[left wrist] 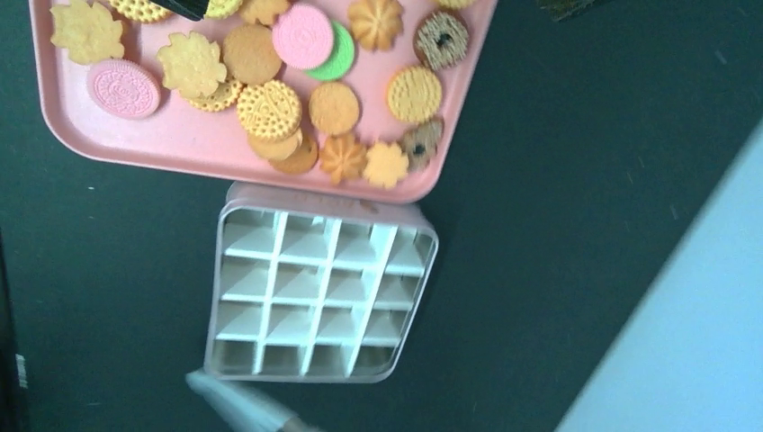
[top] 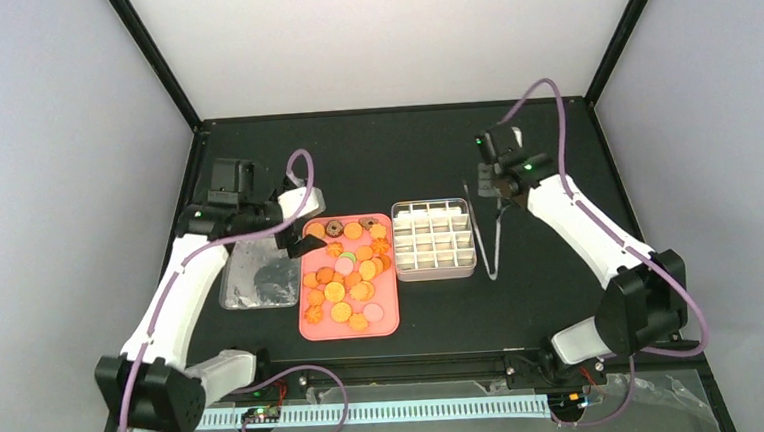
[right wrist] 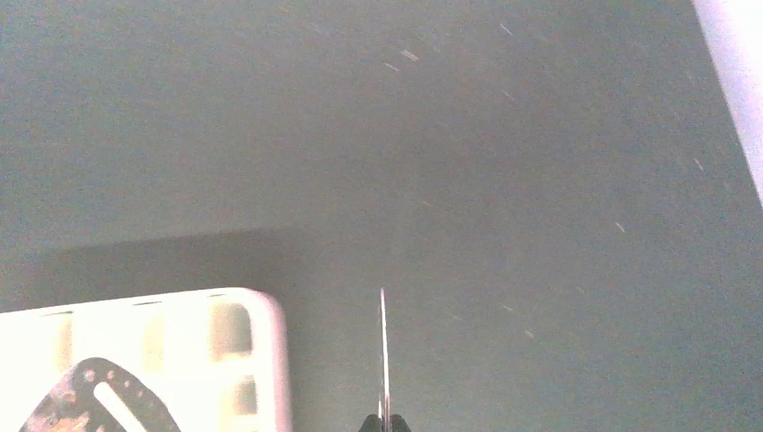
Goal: Pack the cookies
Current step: Pick up the clamp from the corner of the board, then pass from the right arm to the left
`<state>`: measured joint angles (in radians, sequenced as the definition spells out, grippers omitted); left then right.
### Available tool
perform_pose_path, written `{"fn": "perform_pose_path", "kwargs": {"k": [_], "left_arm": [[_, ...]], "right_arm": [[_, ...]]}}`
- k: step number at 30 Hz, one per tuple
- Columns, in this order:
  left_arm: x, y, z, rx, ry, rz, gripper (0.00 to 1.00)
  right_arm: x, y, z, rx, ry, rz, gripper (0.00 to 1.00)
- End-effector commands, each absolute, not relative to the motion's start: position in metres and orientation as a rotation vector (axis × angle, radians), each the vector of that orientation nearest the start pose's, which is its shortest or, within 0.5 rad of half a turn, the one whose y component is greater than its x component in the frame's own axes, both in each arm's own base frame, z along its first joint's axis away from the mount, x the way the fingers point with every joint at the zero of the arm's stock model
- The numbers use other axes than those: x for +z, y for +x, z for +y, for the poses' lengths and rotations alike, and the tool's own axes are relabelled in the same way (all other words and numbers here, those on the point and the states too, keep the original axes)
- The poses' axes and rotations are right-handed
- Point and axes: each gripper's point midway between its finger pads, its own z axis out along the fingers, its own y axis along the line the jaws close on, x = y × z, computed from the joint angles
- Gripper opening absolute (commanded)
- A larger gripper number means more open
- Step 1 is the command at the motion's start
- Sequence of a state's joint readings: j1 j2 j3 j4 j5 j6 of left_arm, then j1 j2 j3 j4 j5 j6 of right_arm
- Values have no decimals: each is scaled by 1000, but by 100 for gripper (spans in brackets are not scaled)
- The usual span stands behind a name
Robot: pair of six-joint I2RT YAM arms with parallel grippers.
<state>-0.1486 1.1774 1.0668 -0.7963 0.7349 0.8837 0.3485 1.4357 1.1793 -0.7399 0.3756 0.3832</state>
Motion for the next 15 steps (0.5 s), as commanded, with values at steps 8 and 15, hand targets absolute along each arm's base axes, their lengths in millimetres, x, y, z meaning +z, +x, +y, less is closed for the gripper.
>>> {"fn": "perform_pose_path", "kwargs": {"k": [8, 15], "left_arm": [[298, 210, -170, -86, 1728, 1062, 99], [290, 188, -193, -4, 1783, 801, 93]], "right_arm": [[246, 351, 206, -52, -264, 2403, 1], [255, 334, 278, -41, -471, 2358, 1]]}}
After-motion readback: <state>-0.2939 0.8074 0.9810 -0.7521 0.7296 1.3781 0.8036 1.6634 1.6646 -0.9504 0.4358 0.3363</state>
